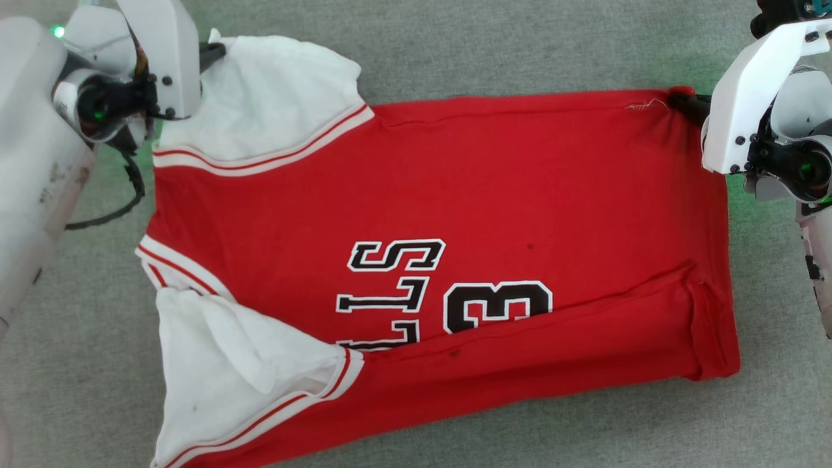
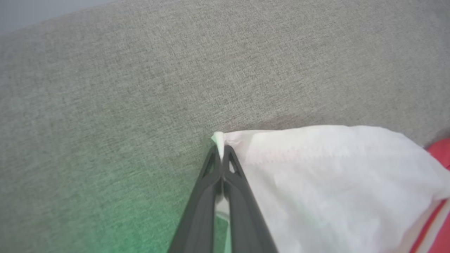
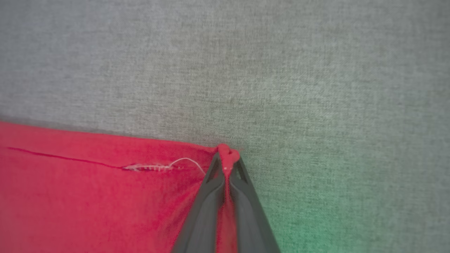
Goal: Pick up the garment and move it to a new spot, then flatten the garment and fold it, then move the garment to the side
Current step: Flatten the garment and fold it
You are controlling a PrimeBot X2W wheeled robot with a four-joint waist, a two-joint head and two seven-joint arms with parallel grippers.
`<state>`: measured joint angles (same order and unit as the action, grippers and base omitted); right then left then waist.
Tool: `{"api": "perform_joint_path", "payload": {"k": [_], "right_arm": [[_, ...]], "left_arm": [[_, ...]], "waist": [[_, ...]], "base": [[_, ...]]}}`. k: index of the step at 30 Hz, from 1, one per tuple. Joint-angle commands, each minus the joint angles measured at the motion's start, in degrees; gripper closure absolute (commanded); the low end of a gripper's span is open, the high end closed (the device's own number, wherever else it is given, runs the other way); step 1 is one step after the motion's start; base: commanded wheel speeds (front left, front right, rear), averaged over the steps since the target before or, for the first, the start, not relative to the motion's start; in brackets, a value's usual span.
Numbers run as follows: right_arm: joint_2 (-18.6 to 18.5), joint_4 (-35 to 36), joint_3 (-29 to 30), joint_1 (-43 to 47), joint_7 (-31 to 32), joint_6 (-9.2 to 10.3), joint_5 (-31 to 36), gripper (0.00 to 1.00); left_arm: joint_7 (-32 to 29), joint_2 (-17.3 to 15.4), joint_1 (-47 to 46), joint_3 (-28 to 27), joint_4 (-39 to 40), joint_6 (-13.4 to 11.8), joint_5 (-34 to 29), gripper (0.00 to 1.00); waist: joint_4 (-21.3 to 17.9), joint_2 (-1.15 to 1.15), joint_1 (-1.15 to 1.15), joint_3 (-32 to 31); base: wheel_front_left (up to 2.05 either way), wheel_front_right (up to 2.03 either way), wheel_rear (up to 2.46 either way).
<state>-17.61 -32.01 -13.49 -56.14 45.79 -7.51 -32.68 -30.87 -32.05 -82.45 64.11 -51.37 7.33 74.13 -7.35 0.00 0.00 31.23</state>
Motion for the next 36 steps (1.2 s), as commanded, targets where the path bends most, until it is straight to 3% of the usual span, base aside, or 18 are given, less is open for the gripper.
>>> {"api": "perform_joint_path", "payload": {"k": [1,14,26,30,36], "right_arm": [[0.9,-2.3,-1.5,2.1,1.6,0.04,-0.5,1.0],[-2.0,-1.6,-2.6,-0.4,-2.8,0.02,-1.3,1.0],[-9.3,5.3,-7.0,6.0,-4.9,0.03,-6.1,1.0],[-12.0,8.9,-6.9,10.6,-4.0,0.03,-8.1,1.0],[-14.9,14.7,-5.5,19.2,-1.6,0.03,-11.3,1.0]], "left_arm": [[-0.1,0.0,1.4,0.6,-0.1,0.2,0.2,1.0],[2.1,-0.5,0.3,-0.8,4.3,0.2,4.2,1.0],[-2.5,-6.3,4.2,0.0,14.0,0.2,7.5,1.0],[-3.8,-9.4,7.1,0.8,20.1,-1.9,8.1,1.0],[-5.2,-15.5,13.5,2.3,34.1,-8.8,9.3,1.0]], "waist": [[0.4,0.0,0.0,-0.5],[3.2,0.0,0.0,-5.4],[7.0,0.0,0.0,-12.5],[8.2,0.0,0.0,-15.1],[9.7,0.0,0.0,-18.1]], "base": [[0.0,0.0,0.0],[0.0,0.0,0.0],[0.0,0.0,0.0],[0.0,0.0,0.0],[0.0,0.0,0.0]]}}
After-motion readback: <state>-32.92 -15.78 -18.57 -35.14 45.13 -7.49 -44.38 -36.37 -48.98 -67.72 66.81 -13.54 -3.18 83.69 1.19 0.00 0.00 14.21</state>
